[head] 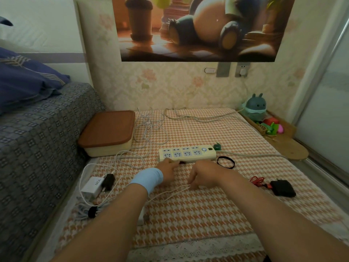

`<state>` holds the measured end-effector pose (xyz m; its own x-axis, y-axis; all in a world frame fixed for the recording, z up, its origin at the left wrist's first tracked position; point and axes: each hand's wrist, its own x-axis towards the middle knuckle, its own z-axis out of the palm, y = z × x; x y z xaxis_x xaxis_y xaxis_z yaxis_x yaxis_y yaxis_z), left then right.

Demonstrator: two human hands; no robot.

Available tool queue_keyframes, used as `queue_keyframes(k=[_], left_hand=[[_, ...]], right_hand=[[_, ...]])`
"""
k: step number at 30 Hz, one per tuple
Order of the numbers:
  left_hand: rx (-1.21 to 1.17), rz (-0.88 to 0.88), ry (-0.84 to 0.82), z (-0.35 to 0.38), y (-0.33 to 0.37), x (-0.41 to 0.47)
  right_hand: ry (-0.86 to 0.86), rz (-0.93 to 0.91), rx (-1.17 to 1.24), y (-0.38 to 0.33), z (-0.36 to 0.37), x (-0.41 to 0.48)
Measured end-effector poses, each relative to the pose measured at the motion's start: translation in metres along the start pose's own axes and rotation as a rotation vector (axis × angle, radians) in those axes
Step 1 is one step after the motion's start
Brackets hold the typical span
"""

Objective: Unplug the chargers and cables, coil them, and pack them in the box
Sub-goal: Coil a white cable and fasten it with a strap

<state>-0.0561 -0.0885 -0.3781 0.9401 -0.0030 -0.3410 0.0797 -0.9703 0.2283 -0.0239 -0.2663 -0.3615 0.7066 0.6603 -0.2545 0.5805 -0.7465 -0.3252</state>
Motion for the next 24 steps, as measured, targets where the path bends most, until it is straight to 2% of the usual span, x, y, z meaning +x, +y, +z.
queue_keyframes(k=[5,8,11,14,16,19,22,24], left_hand=[[-0.055,0.019,0.018,-0.014,0.003,-0.019],[-0.077,0.076,-0.092,-0.013,0.013,-0.042],[0.064,0.051,-0.215,-0.005,0.021,-0.054],[0.173,-0.017,-0.150,0.002,0.018,-0.055],[0.186,-0.030,-0.126,0.000,0.013,-0.061],[0.016,0.003,-0.085,-0.013,0.002,-0.075],[-0.235,0.062,0.075,-0.034,-0.007,-0.090],[-0.266,0.120,0.171,-0.046,-0.011,-0.097]], right_hand=[[-0.010,-0.062,-0.071,-0.001,0.001,-0.003],[-0.016,-0.106,-0.154,-0.009,0.005,-0.005],[-0.012,-0.113,-0.191,-0.019,0.010,-0.008],[-0.006,-0.131,-0.161,-0.026,0.009,-0.018],[0.006,-0.125,-0.080,-0.029,0.007,-0.025],[0.000,-0.085,0.095,-0.031,-0.003,-0.035],[-0.050,-0.051,0.345,-0.039,-0.014,-0.047],[-0.058,-0.056,0.522,-0.045,-0.020,-0.053]])
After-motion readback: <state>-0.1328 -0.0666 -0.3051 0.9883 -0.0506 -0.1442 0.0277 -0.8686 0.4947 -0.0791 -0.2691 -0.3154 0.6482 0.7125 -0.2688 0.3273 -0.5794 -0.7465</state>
